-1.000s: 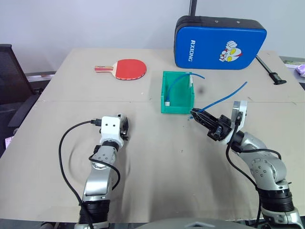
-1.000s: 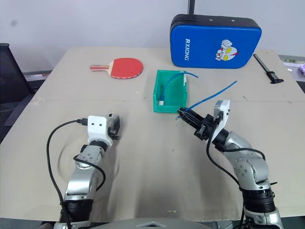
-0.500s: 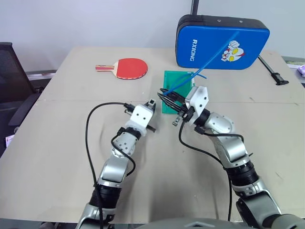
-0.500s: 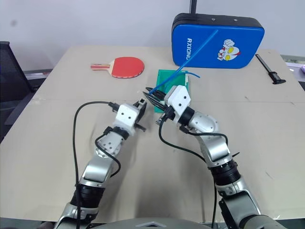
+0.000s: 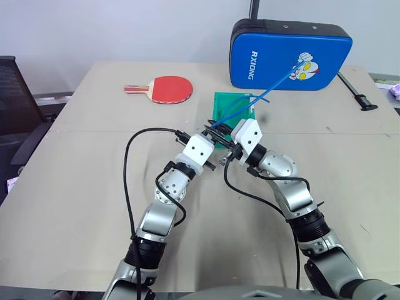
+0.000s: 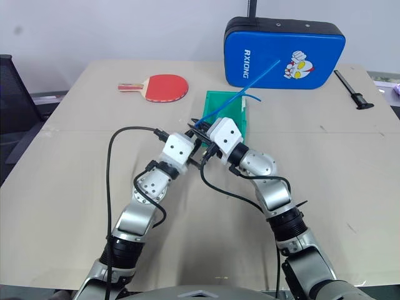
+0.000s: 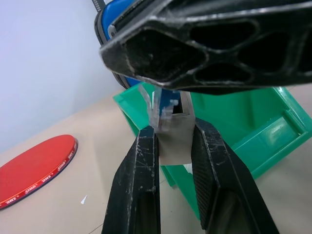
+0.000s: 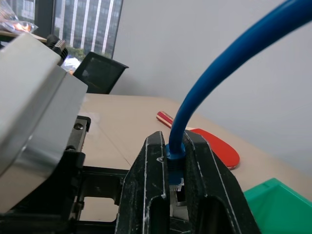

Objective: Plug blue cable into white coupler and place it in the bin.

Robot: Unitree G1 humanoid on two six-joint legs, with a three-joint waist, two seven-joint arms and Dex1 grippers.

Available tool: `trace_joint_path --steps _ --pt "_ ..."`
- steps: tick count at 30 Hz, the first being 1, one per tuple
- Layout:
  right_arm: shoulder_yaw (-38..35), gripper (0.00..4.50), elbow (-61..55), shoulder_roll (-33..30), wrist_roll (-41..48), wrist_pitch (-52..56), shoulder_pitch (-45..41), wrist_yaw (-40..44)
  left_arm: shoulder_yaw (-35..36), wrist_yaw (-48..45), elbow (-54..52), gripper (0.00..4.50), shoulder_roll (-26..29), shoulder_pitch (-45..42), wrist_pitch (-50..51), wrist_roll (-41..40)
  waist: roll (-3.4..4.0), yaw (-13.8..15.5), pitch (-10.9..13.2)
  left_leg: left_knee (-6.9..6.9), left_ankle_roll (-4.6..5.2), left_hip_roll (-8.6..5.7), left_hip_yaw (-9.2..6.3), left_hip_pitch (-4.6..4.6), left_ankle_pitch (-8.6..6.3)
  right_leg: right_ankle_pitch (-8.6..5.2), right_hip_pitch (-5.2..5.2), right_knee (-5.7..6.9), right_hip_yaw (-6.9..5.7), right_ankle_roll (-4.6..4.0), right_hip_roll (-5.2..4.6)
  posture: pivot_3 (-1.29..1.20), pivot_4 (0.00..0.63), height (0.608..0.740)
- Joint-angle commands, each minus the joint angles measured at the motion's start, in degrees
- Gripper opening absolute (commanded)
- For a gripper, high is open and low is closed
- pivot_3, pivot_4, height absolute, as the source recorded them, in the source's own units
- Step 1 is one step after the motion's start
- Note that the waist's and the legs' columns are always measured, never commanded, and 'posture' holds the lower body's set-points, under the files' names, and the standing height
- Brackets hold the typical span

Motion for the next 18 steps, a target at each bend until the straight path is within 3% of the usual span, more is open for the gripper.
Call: trace_joint_path --steps 1,18 --pt "-2.06 0.0 0.05 0.08 -0.28 -0.05 -1.15 -1.57 0.06 -0.16 -2.96 0.29 -0.37 -0.73 -1.8 -0.23 0.0 0.0 0.0 0.0 0.0 0.0 0.0 -0.01 0.0 0.0 0.0 -0.01 0.0 0.0 0.0 0.0 0.15 0.681" --pt "-0.45 0.0 -2.42 -1.09 -0.36 4.56 2.71 0.43 0.27 -0.33 -2.45 0.29 -0.76 -1.31 -1.4 -0.16 0.0 0.0 0.0 0.0 0.0 0.0 -0.01 -0.01 0.0 0.0 0.0 -0.01 -0.01 0.0 0.0 0.0 0.15 0.681"
